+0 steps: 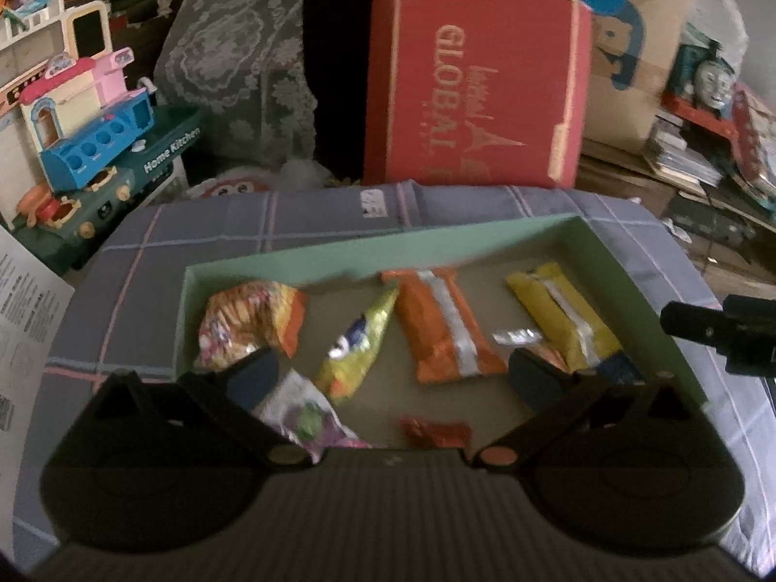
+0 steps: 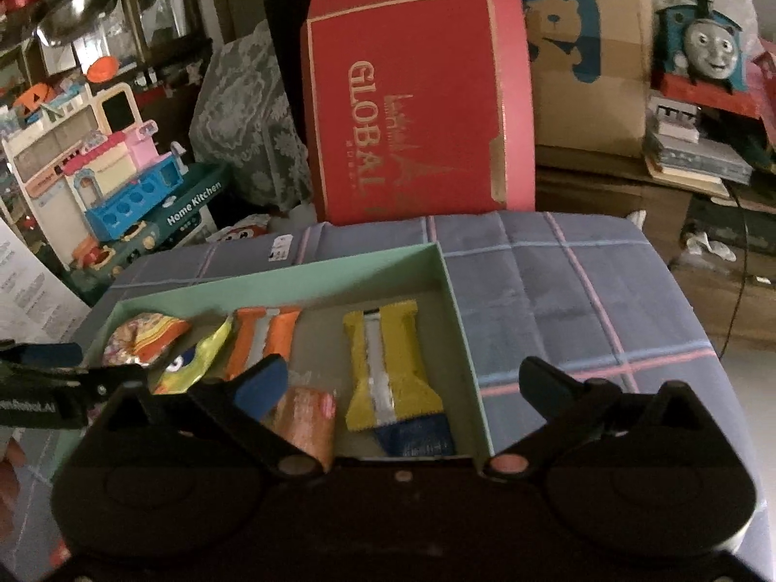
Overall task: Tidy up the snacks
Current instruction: 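Lower both packets into the green box and open both tools, then grasp the yellow-gold bar with the right tool while the left grasps a brown chocolate packet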
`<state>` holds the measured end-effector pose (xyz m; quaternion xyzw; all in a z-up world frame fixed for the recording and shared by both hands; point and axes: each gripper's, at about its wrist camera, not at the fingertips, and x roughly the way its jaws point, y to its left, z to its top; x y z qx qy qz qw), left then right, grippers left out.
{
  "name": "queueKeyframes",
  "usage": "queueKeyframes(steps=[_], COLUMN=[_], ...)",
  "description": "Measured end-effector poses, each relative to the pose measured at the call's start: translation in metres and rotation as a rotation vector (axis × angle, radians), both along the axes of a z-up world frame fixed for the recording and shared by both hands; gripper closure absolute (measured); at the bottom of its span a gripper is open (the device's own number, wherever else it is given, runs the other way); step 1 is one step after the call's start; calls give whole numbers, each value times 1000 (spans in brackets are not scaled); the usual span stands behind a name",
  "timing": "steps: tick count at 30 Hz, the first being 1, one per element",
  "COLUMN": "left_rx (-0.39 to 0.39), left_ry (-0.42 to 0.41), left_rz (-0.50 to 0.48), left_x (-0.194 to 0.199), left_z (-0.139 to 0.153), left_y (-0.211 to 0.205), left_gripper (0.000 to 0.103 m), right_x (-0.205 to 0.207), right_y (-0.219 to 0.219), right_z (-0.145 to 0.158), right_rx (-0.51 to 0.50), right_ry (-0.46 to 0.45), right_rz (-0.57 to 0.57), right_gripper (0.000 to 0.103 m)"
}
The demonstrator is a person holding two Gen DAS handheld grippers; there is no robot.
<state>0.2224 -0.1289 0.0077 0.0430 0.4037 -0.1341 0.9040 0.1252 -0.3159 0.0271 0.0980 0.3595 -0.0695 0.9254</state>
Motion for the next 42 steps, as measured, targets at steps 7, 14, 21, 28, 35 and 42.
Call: queueKeyframes(steps=[7,14,21,28,35,42], left_rx=[-22,-11,10,70,120,116], left_ry=[26,82,170,201,192,202], left_rz=[-40,-68,-27,45,33,6], left_x=[-51,-103,-137,-138,-127,-127], left_z=[-1,-21,-56,-78,-89,-101], left_y=[2,13,29,35,14,10], left_gripper=[0,0,0,0,0,0], right_x=[-48,-97,-138,-159,-147,-128], right_y=[-3,-2,-3,-20,-17,-8], right_z=[2,-13,-31,-48,-65,-80], right_rx=[31,80,113,45,45,61], right_ry=[16,51,81,144,187,219], right_rz=[-11,-21,-70,-186,-161,-135], right_gripper=[0,0,0,9,29,30])
